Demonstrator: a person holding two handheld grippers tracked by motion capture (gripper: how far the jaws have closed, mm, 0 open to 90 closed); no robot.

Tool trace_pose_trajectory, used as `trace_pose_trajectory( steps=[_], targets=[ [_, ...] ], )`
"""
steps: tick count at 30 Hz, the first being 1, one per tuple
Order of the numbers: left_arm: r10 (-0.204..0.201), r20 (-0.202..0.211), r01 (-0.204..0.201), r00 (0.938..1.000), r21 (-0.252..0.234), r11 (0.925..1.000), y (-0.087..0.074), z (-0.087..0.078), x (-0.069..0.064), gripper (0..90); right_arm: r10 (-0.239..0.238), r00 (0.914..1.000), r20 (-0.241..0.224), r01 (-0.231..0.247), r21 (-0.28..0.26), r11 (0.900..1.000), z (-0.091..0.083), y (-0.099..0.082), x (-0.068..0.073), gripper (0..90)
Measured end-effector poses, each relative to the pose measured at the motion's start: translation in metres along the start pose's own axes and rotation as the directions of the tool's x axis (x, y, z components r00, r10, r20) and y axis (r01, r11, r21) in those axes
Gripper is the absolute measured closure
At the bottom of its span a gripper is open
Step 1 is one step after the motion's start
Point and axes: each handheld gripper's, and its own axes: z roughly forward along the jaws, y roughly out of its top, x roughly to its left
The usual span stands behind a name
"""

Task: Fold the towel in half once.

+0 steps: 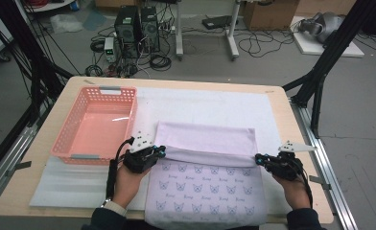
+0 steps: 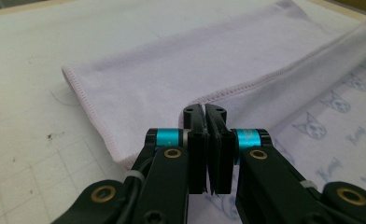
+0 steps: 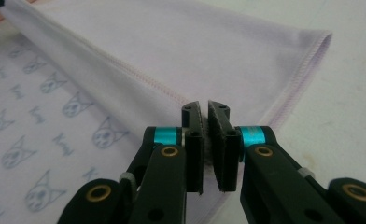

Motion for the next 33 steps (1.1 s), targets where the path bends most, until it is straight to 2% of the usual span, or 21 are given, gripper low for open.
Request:
trace_pose_trajectory(
  steps=[5, 9, 16, 22, 26, 33],
  targets=[
    [0.023, 0.021, -0.023, 0.9995, -0.004, 0.9997, -0.010, -0.009, -0.010, 87.1, -0.006, 0.9999, -0.010, 0.006, -0.024, 0.9997, -0.010, -0.010, 0.009, 84.1],
    [0.029, 0.031, -0.030, 0.9991, 0.013, 0.9995, -0.017, -0.015, -0.015, 87.1, -0.017, 0.9997, -0.018, 0.017, -0.020, 0.9997, -0.018, -0.017, 0.017, 84.1],
    [0.025, 0.055, -0.026, 0.9982, 0.032, 0.9991, -0.029, -0.028, -0.019, 87.0, -0.024, 0.9986, -0.047, 0.023, -0.015, 0.9996, -0.028, -0.028, 0.030, 84.1],
    [0.017, 0.075, -0.020, 0.9971, 0.046, 0.9987, -0.038, -0.035, -0.025, 87.0, -0.031, 0.9980, -0.056, 0.031, 0.008, 0.9995, -0.032, -0.036, 0.037, 84.0],
    [0.006, 0.084, -0.011, 0.9964, 0.059, 0.9982, -0.042, -0.043, -0.029, 86.8, -0.035, 0.9974, -0.062, 0.036, 0.004, 0.9994, -0.037, -0.040, 0.043, 84.1],
    [-0.003, 0.122, -0.007, 0.9925, 0.082, 0.9966, -0.050, -0.056, -0.037, 86.9, -0.034, 0.9967, -0.074, 0.035, 0.013, 0.9993, -0.049, -0.050, 0.053, 84.1]
  ],
)
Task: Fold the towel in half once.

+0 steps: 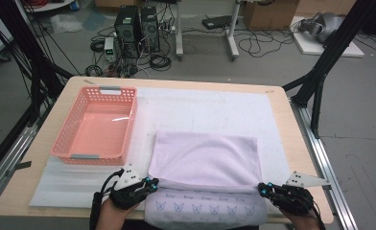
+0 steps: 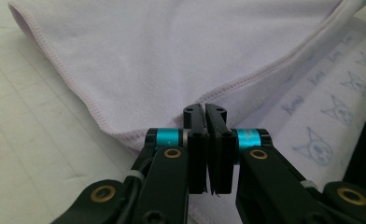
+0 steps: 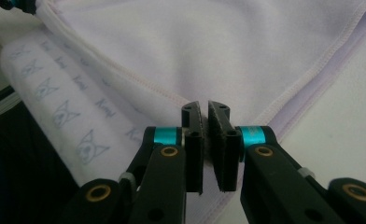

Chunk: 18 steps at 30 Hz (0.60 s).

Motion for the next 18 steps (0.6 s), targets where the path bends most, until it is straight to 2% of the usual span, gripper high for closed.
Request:
trace_pose_trajectory(
  steps=[3, 5, 6, 7, 8, 9, 11, 12, 15, 18],
  targets=[
    [0.011, 0.012, -0.011, 0.9999, 0.014, 0.9998, -0.003, -0.004, -0.003, 86.7, -0.004, 1.0000, -0.006, 0.004, 0.018, 0.9998, -0.003, -0.005, 0.006, 84.1],
    [-0.006, 0.026, 0.005, 0.9996, 0.018, 0.9998, -0.001, -0.005, -0.003, 83.2, -0.012, 0.9999, -0.005, 0.012, 0.034, 0.9993, -0.002, -0.008, 0.007, 83.8],
    [-0.013, 0.024, 0.012, 0.9996, 0.015, 0.9998, 0.001, -0.004, -0.002, 72.8, -0.003, 1.0000, -0.007, 0.003, 0.044, 0.9990, -0.003, -0.009, 0.008, 82.1],
    [-0.024, 0.007, 0.024, 0.9997, 0.011, 0.9997, 0.005, -0.003, -0.001, 58.7, -0.009, 0.9999, -0.008, 0.010, 0.035, 0.9993, -0.002, -0.009, 0.007, 77.1],
    [-0.038, -0.002, 0.038, 0.9993, -0.007, 0.9993, 0.009, -0.002, 0.002, 49.1, -0.003, 1.0000, -0.001, 0.003, 0.029, 0.9996, -0.002, -0.007, 0.007, 72.0],
    [-0.044, -0.005, 0.044, 0.9990, -0.027, 0.9986, 0.014, 0.000, 0.004, 44.1, 0.001, 1.0000, 0.004, -0.001, 0.015, 0.9999, -0.002, -0.006, 0.006, 67.8],
    [-0.042, -0.011, 0.041, 0.9991, -0.057, 0.9975, 0.024, 0.003, 0.009, 41.8, 0.008, 0.9998, 0.020, -0.007, -0.029, 0.9995, -0.003, 0.001, 0.003, 59.5],
    [-0.038, -0.020, 0.037, 0.9991, -0.065, 0.9972, 0.033, 0.008, 0.014, 41.6, 0.014, 0.9995, 0.027, -0.013, -0.036, 0.9992, -0.002, 0.003, 0.002, 58.1],
    [-0.043, -0.041, 0.040, 0.9982, -0.084, 0.9956, 0.053, 0.022, 0.025, 40.4, 0.020, 0.9957, 0.090, -0.015, -0.059, 0.9981, 0.007, 0.018, -0.009, 56.2],
    [-0.052, -0.062, 0.046, 0.9967, -0.087, 0.9951, 0.070, 0.038, 0.035, 39.9, 0.036, 0.9875, 0.153, -0.027, -0.064, 0.9976, 0.019, 0.031, -0.021, 53.2]
  ],
)
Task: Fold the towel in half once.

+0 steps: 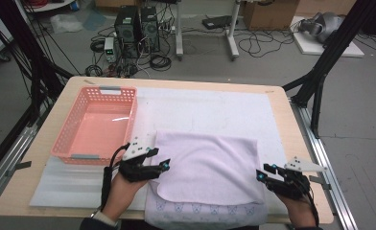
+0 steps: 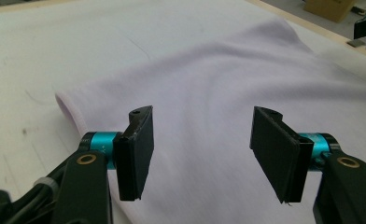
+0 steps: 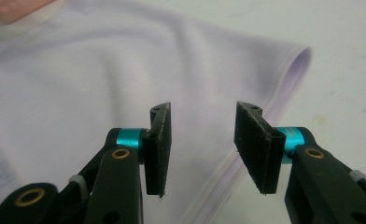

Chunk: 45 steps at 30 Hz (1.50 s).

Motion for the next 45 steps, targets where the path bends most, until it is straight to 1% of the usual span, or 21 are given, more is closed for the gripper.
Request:
trace_pose_trajectory(
  steps=[3, 6, 8, 11, 16, 18, 21, 22, 24, 25, 27, 29, 30, 32, 33, 34, 35, 39, 42, 44, 45],
  targets=[
    [-0.026, -0.021, 0.027, 0.9994, 0.025, 0.9993, 0.010, 0.019, 0.011, 37.9, -0.001, 0.9967, 0.081, 0.000, 0.012, 0.9999, 0.018, 0.012, -0.011, 50.2],
    [-0.070, -0.095, 0.076, 0.9930, 0.057, 0.9955, 0.015, 0.040, 0.023, 32.8, 0.015, 0.9912, 0.131, -0.019, 0.032, 0.9993, 0.039, 0.022, -0.024, 48.7],
    [-0.091, -0.108, 0.097, 0.9900, 0.056, 0.9937, 0.015, 0.047, 0.027, 32.8, 0.022, 0.9892, 0.145, -0.029, 0.046, 0.9985, 0.050, 0.027, -0.030, 47.4],
    [-0.093, -0.117, 0.099, 0.9889, 0.048, 0.9940, 0.013, 0.056, 0.033, 32.9, 0.031, 0.9856, 0.166, -0.045, 0.083, 0.9955, 0.069, 0.031, -0.039, 44.5],
    [-0.117, -0.167, 0.130, 0.9790, 0.070, 0.9890, 0.007, 0.065, 0.044, 34.4, 0.073, 0.9795, 0.188, -0.095, 0.109, 0.9895, 0.088, 0.033, -0.051, 42.7],
    [-0.141, -0.190, 0.157, 0.9716, 0.075, 0.9848, 0.005, 0.068, 0.049, 34.2, 0.087, 0.9805, 0.176, -0.111, 0.130, 0.9853, 0.090, 0.031, -0.053, 45.9],
    [-0.147, -0.219, 0.174, 0.9645, 0.108, 0.9787, 0.001, 0.071, 0.054, 34.3, 0.066, 0.9821, 0.176, -0.092, 0.142, 0.9856, 0.089, 0.031, -0.054, 50.1],
    [-0.157, -0.237, 0.189, 0.9589, 0.119, 0.9748, 0.000, 0.072, 0.056, 34.4, 0.057, 0.9824, 0.178, -0.084, 0.146, 0.9857, 0.089, 0.031, -0.054, 52.5],
    [-0.184, -0.260, 0.220, 0.9480, 0.117, 0.9685, -0.003, 0.073, 0.060, 36.4, 0.057, 0.9813, 0.184, -0.087, 0.158, 0.9837, 0.087, 0.031, -0.054, 65.4],
    [-0.197, -0.250, 0.234, 0.9479, 0.126, 0.9641, -0.004, 0.073, 0.062, 36.8, 0.067, 0.9801, 0.187, -0.099, 0.167, 0.9810, 0.086, 0.032, -0.054, 73.5],
    [-0.179, -0.251, 0.216, 0.9513, 0.127, 0.9681, -0.006, 0.073, 0.062, 40.8, 0.081, 0.9823, 0.169, -0.111, 0.177, 0.9780, 0.085, 0.033, -0.054, 79.9],
    [-0.159, -0.251, 0.198, 0.9548, 0.135, 0.9709, -0.007, 0.072, 0.061, 44.2, 0.060, 0.9835, 0.170, -0.091, 0.181, 0.9793, 0.086, 0.034, -0.051, 81.7],
    [-0.129, -0.261, 0.171, 0.9567, 0.144, 0.9747, -0.007, 0.072, 0.060, 48.3, 0.060, 0.9836, 0.170, -0.090, 0.180, 0.9794, 0.086, 0.034, -0.051, 81.9],
    [-0.120, -0.249, 0.162, 0.9611, 0.154, 0.9747, -0.007, 0.071, 0.060, 61.9, 0.070, 0.9843, 0.162, -0.099, 0.177, 0.9792, 0.086, 0.034, -0.051, 83.7],
    [-0.139, -0.190, 0.170, 0.9718, 0.158, 0.9727, -0.007, 0.070, 0.061, 73.3, 0.067, 0.9853, 0.157, -0.095, 0.177, 0.9795, 0.086, 0.034, -0.051, 84.9],
    [-0.120, -0.205, 0.155, 0.9714, 0.164, 0.9743, -0.007, 0.071, 0.058, 84.9, 0.068, 0.9860, 0.152, -0.094, 0.177, 0.9796, 0.086, 0.034, -0.052, 85.7],
    [-0.098, -0.214, 0.136, 0.9718, 0.171, 0.9758, -0.005, 0.072, 0.056, 85.5, 0.072, 0.9861, 0.150, -0.099, 0.179, 0.9788, 0.086, 0.034, -0.052, 86.1],
    [-0.148, -0.255, 0.174, 0.9555, 0.086, 0.9809, -0.001, 0.068, 0.058, 86.1, 0.038, 0.9871, 0.155, -0.064, 0.166, 0.9841, 0.086, 0.037, -0.056, 87.1],
    [-0.159, -0.277, 0.172, 0.9476, 0.024, 0.9848, 0.009, 0.066, 0.058, 86.2, 0.034, 0.9858, 0.164, -0.058, 0.144, 0.9880, 0.087, 0.044, -0.060, 87.2],
    [-0.167, -0.279, 0.172, 0.9457, -0.010, 0.9851, 0.018, 0.065, 0.060, 86.2, 0.028, 0.9859, 0.165, -0.048, 0.116, 0.9922, 0.087, 0.052, -0.064, 87.2],
    [-0.185, -0.281, 0.182, 0.9417, -0.036, 0.9826, 0.021, 0.065, 0.062, 86.2, 0.029, 0.9852, 0.169, -0.049, 0.116, 0.9921, 0.088, 0.057, -0.066, 87.2]
  ],
)
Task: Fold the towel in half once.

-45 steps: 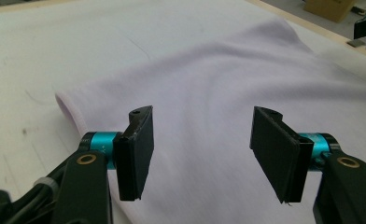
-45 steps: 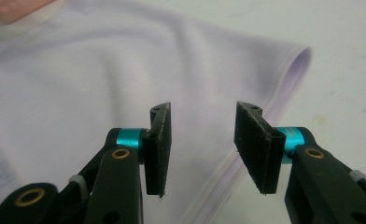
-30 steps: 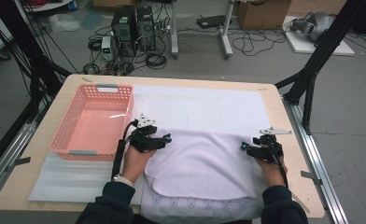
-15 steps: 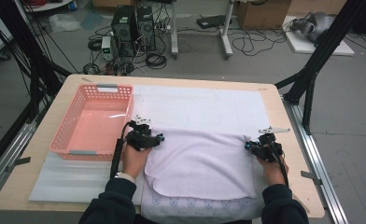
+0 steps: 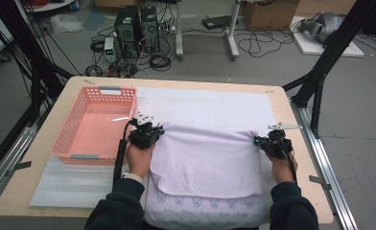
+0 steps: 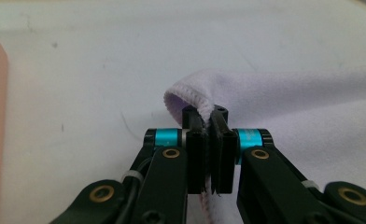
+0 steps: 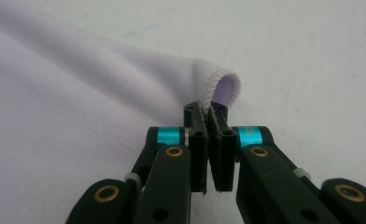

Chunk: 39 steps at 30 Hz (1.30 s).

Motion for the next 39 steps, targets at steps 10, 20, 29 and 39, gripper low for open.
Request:
trace_pose_trajectory(
  steps=[10, 20, 29, 39],
  targets=[
    [-0.030, -0.018, 0.029, 0.9994, -0.067, 0.9974, 0.028, 0.016, 0.010, 85.9, 0.004, 0.9999, 0.015, -0.003, -0.053, 0.9986, 0.021, 0.037, -0.014, 87.1],
    [-0.047, -0.015, 0.045, 0.9988, -0.093, 0.9946, 0.053, 0.027, 0.019, 85.4, 0.050, 0.9975, 0.050, -0.044, -0.104, 0.9935, 0.036, 0.063, -0.023, 86.9],
    [0.004, 0.067, 0.000, 0.9977, -0.067, 0.9978, 0.052, 0.019, 0.003, 50.0, 0.050, 0.9987, 0.012, -0.049, -0.079, 0.9956, 0.035, 0.061, -0.012, 60.3],
    [-0.004, 0.124, 0.008, 0.9922, -0.031, 0.9995, 0.028, 0.008, -0.005, 35.8, 0.030, 0.9990, -0.034, -0.032, -0.067, 0.9972, 0.013, 0.042, -0.010, 57.3]
  ],
)
